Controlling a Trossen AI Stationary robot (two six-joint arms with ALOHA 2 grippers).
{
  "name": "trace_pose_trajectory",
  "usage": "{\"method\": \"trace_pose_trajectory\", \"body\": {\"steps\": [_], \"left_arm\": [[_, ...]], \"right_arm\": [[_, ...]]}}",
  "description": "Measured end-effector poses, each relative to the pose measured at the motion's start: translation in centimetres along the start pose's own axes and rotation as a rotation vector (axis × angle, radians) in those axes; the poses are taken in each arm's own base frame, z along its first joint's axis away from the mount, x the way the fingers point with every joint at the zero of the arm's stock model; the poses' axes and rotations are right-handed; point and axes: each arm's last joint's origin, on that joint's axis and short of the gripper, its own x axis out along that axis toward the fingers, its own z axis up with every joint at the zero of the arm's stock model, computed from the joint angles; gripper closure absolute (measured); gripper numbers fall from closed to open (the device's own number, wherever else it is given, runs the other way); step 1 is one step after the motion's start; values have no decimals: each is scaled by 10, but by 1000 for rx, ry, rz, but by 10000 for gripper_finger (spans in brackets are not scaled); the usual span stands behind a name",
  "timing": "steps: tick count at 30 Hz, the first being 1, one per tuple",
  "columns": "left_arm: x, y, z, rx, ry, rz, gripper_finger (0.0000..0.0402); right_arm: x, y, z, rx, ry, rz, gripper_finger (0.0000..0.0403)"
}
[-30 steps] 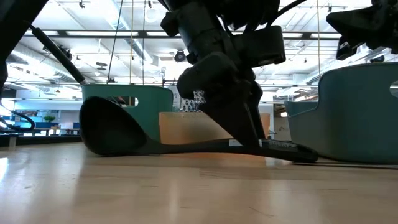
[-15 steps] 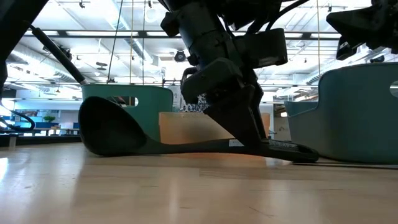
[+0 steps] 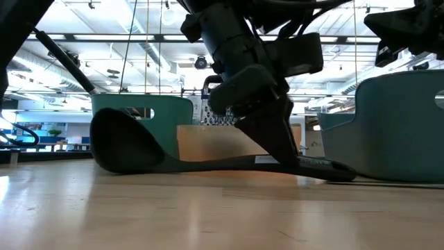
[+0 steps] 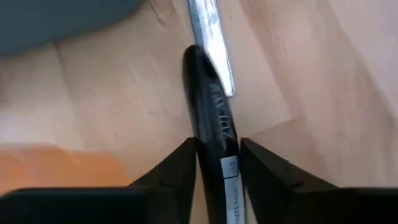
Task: Pick & Place Kitchen Items
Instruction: Put the black serving spoon into the orange bin
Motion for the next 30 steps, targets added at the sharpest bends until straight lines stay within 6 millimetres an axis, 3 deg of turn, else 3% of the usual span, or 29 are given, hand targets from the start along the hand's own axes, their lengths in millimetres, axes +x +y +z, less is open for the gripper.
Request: {"method": "trace_pose_trajectory", "body": {"steps": [3, 19, 30], "left_arm": [[-2, 0, 0, -28, -3, -18, 321], [-15, -19, 4, -62, 6, -64, 322], [-60, -41, 17, -32, -42, 13, 322]], "right_arm": [[0, 0, 0, 0, 0, 0, 378], [0, 0, 0, -2, 2, -2, 378], [0, 0, 0, -5, 6, -10, 378]]}}
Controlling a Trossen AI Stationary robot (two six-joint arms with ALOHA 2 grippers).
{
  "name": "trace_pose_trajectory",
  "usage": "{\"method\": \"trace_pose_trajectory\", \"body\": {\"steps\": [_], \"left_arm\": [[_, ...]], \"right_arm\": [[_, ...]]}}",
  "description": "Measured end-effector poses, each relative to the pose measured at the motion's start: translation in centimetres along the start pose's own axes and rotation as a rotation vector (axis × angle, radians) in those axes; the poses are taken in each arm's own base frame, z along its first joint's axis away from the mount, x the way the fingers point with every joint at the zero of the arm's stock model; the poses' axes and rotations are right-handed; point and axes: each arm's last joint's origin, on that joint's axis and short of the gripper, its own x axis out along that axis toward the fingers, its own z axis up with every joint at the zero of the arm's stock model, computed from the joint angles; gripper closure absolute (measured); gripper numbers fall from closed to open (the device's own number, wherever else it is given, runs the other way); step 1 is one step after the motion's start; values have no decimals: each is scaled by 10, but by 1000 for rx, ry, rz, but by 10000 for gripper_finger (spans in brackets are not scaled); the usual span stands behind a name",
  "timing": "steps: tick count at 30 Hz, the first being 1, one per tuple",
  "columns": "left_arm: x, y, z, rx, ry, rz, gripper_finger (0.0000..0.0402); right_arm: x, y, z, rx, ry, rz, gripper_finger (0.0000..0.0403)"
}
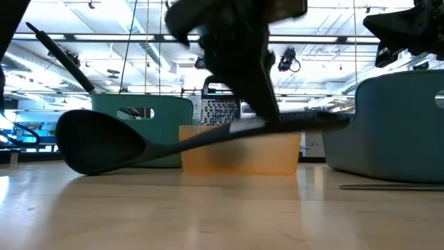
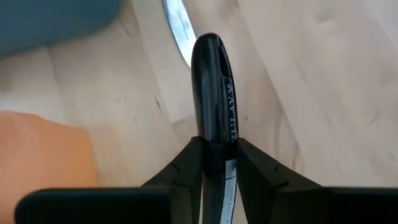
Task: Pick & Place Kitchen Items
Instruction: Put the black serving spoon into the orange bin
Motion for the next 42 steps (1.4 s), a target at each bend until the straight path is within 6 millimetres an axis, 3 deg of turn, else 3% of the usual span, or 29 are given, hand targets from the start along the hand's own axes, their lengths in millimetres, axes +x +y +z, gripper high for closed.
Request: {"method": "trace_pose_trajectory", "body": {"steps": [5, 10, 15, 23, 26, 30, 36, 42], "left_arm": [[-24, 2, 8, 2, -52, 60, 340], [-50, 5, 15, -8, -117, 46, 395], [-53, 6, 9, -9, -62, 11, 371], [-38, 0, -15, 80, 173, -48, 258], [-32, -2, -16, 123, 188, -77, 206], [-9, -5, -24, 185, 242, -94, 157], [29, -7, -36, 268, 308, -77, 148], [40, 2, -39, 242, 317, -105, 169]], "right_arm": [[0, 0, 0, 7, 0, 0, 378], [0, 0, 0, 12, 0, 0, 378], [0, 0, 0, 15, 0, 0, 378], [0, 0, 0, 15, 0, 2, 378], [0, 0, 0, 14, 2, 2, 378], [0, 0, 0, 14, 2, 1, 378], [0, 0, -1, 10, 11, 1, 378], [0, 0, -1, 2, 14, 1, 378]]}}
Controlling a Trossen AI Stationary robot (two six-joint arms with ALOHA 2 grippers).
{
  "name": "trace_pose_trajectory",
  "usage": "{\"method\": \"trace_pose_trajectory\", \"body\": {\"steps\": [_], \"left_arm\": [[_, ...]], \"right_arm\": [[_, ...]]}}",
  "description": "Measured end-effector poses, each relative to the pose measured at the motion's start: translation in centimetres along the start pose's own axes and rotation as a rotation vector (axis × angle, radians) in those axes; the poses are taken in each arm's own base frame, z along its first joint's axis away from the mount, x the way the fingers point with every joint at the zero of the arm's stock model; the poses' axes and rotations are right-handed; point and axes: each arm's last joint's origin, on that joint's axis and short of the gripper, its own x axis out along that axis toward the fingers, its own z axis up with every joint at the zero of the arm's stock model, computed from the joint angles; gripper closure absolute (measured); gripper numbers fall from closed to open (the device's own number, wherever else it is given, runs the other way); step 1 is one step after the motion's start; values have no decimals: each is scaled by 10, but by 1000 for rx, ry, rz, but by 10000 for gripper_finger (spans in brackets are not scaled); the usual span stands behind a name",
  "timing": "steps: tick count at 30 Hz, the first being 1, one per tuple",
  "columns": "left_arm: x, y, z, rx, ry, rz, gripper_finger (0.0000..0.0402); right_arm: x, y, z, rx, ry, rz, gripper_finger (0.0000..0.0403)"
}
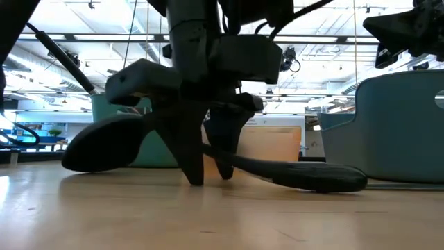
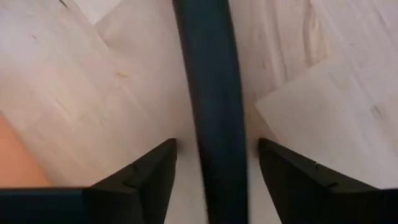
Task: Pick & Place Kitchen Items
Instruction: Put the black serving spoon into the orange bin
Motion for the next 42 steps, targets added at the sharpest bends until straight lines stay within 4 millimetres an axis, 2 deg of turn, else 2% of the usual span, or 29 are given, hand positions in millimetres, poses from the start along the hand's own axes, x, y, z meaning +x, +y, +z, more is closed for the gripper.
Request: {"method": "trace_pose_trajectory", "body": {"steps": [5, 12, 19, 30, 35, 42], "left_arm": [[-1, 8, -3, -38, -11, -32, 227], [-1, 12, -3, -98, -14, -27, 368], [-16, 8, 3, -129, 46, -54, 363], [-71, -5, 30, -59, -44, -42, 368], [-111, -4, 26, -56, -133, 12, 368], [-190, 16, -7, -124, -318, 115, 368]], "right_arm": [[0, 0, 0, -1, 1, 0, 378], [0, 0, 0, -1, 1, 0, 378], [0, 0, 0, -1, 1, 0, 378], [0, 0, 0, -1, -1, 0, 378], [0, 0, 1, 1, -5, 0, 378], [0, 0, 1, 3, -8, 1, 378]]}}
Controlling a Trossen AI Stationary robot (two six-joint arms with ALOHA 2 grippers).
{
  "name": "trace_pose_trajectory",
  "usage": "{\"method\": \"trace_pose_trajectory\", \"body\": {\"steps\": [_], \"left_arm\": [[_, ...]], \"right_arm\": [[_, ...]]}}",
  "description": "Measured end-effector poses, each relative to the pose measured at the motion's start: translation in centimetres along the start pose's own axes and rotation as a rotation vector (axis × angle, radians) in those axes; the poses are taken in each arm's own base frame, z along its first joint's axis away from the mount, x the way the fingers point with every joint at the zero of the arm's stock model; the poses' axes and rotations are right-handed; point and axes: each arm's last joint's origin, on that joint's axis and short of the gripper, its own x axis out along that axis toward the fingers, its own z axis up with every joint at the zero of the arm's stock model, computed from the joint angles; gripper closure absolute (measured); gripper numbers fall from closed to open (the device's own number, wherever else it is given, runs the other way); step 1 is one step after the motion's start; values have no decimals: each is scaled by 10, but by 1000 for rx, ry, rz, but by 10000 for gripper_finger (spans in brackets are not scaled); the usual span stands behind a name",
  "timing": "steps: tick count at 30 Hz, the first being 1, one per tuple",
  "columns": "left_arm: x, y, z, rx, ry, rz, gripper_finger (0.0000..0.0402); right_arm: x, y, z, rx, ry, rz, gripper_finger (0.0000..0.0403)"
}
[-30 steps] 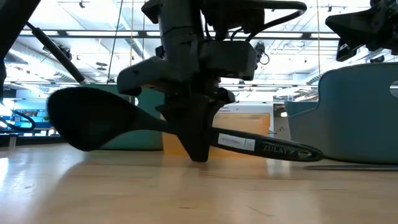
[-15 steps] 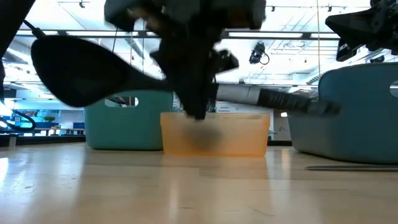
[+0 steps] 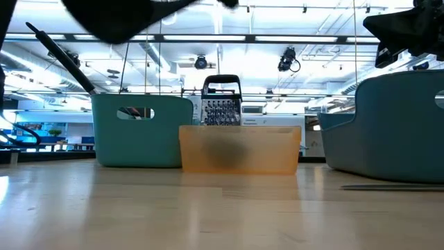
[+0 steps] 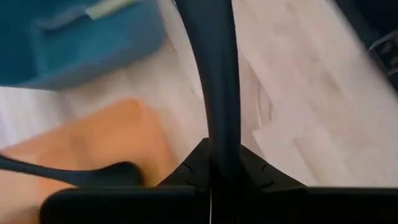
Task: Pick & Place Kitchen Items
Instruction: Put the black serving spoon into the orange bin
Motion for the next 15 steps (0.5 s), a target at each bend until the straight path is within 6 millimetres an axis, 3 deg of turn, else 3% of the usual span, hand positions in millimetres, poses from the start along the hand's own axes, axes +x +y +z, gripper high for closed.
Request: {"method": "trace_pose_trajectory", "body": {"steps": [4, 8, 15], "left_arm": [[-45, 21, -17, -59, -169, 19, 368], [-80, 38, -51, -153, -358, 54, 368], [-113, 38, -129, -337, -566, 154, 368]], "right_arm": [[0, 0, 0, 0, 0, 1, 378], [0, 0, 0, 0, 0, 1, 378], [0, 0, 0, 0, 0, -1, 378]]}}
